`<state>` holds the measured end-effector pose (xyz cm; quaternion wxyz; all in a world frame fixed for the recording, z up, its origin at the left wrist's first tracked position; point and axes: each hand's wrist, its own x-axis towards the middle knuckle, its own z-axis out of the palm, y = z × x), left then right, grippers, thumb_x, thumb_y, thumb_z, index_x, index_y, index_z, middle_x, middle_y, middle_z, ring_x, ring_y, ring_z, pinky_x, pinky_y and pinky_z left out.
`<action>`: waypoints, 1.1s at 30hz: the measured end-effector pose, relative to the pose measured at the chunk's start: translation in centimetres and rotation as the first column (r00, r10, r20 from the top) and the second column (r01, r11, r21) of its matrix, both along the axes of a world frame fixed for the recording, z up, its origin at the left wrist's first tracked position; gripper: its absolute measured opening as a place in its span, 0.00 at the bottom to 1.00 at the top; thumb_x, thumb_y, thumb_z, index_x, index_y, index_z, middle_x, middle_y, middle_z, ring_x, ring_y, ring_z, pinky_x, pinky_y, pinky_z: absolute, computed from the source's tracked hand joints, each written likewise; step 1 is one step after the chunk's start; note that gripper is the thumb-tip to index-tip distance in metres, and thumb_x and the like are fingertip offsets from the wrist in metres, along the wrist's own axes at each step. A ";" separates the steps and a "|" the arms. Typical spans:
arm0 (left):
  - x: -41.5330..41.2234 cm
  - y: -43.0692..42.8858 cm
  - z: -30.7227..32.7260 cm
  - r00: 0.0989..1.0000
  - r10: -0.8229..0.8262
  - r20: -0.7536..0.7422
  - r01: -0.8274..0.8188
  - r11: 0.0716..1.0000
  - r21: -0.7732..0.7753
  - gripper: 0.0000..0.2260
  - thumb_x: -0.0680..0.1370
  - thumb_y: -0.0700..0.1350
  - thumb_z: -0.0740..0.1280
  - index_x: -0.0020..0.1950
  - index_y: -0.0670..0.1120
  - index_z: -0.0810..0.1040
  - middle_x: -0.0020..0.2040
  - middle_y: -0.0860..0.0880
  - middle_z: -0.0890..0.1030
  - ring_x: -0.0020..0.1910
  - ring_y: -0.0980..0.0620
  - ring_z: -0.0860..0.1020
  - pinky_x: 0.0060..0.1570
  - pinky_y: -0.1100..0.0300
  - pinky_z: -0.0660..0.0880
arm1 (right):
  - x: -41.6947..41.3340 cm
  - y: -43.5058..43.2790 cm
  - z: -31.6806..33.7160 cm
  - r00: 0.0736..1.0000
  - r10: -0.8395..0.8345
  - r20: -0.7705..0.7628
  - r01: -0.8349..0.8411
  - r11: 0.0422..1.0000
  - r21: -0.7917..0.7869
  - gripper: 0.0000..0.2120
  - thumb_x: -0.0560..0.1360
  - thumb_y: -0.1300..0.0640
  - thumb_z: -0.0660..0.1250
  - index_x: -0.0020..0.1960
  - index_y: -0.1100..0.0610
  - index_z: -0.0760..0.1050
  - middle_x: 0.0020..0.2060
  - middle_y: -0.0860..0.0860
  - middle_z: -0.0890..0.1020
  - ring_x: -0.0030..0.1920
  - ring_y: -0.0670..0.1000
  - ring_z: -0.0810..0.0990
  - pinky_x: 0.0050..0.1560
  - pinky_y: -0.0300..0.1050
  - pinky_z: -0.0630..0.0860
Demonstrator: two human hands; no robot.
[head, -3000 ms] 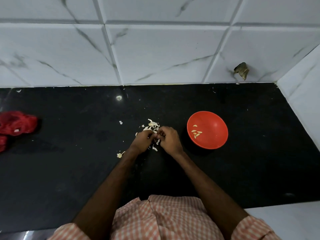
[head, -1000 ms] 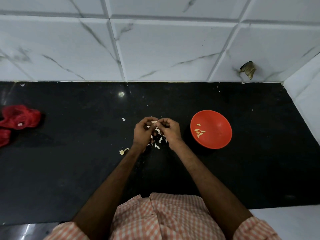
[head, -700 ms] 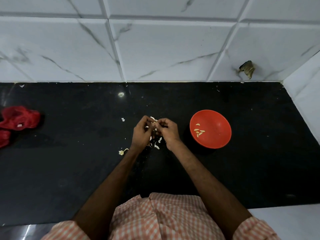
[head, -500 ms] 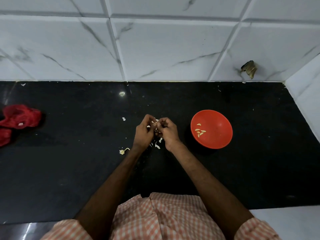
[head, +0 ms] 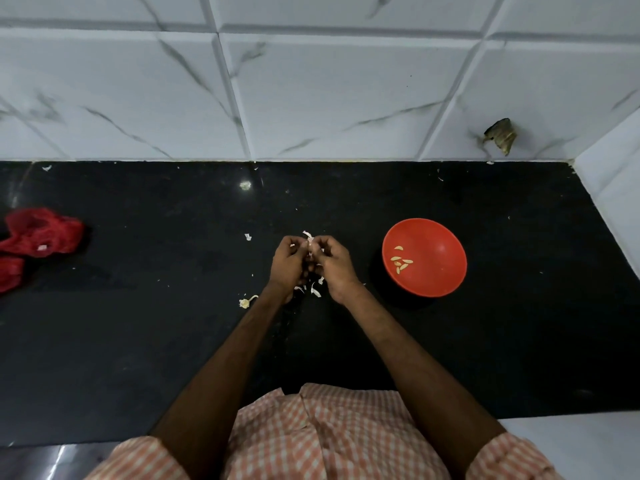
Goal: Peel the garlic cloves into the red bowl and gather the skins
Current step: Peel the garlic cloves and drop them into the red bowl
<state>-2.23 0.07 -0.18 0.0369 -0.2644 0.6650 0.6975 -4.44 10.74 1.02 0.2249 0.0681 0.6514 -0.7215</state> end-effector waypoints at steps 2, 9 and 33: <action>-0.3 -0.4 -0.3 1.000 0.030 0.002 -0.030 0.998 -0.053 0.03 0.83 0.43 0.62 0.52 0.44 0.74 0.36 0.47 0.77 0.26 0.54 0.71 0.22 0.63 0.65 | 0.1 0.2 -0.2 0.998 -0.049 0.046 0.050 0.998 -0.035 0.05 0.82 0.64 0.62 0.50 0.57 0.75 0.44 0.52 0.81 0.41 0.46 0.79 0.42 0.42 0.79; 0.5 -0.4 -0.4 0.985 -0.169 0.041 0.167 0.850 -0.500 0.04 0.81 0.45 0.63 0.53 0.53 0.76 0.40 0.49 0.82 0.36 0.47 0.81 0.39 0.51 0.79 | -0.2 1.6 -0.8 0.993 -0.114 -0.044 0.116 0.991 0.065 0.06 0.79 0.69 0.66 0.50 0.60 0.79 0.44 0.55 0.83 0.43 0.47 0.83 0.42 0.37 0.81; 0.3 -0.4 1.5 0.967 -0.235 -0.100 0.168 0.881 -0.443 0.04 0.77 0.39 0.67 0.42 0.42 0.77 0.33 0.50 0.77 0.29 0.61 0.70 0.30 0.67 0.67 | -0.9 1.6 0.4 0.988 0.021 -0.152 0.012 0.976 0.218 0.06 0.76 0.73 0.68 0.48 0.64 0.80 0.47 0.57 0.85 0.46 0.53 0.86 0.45 0.48 0.85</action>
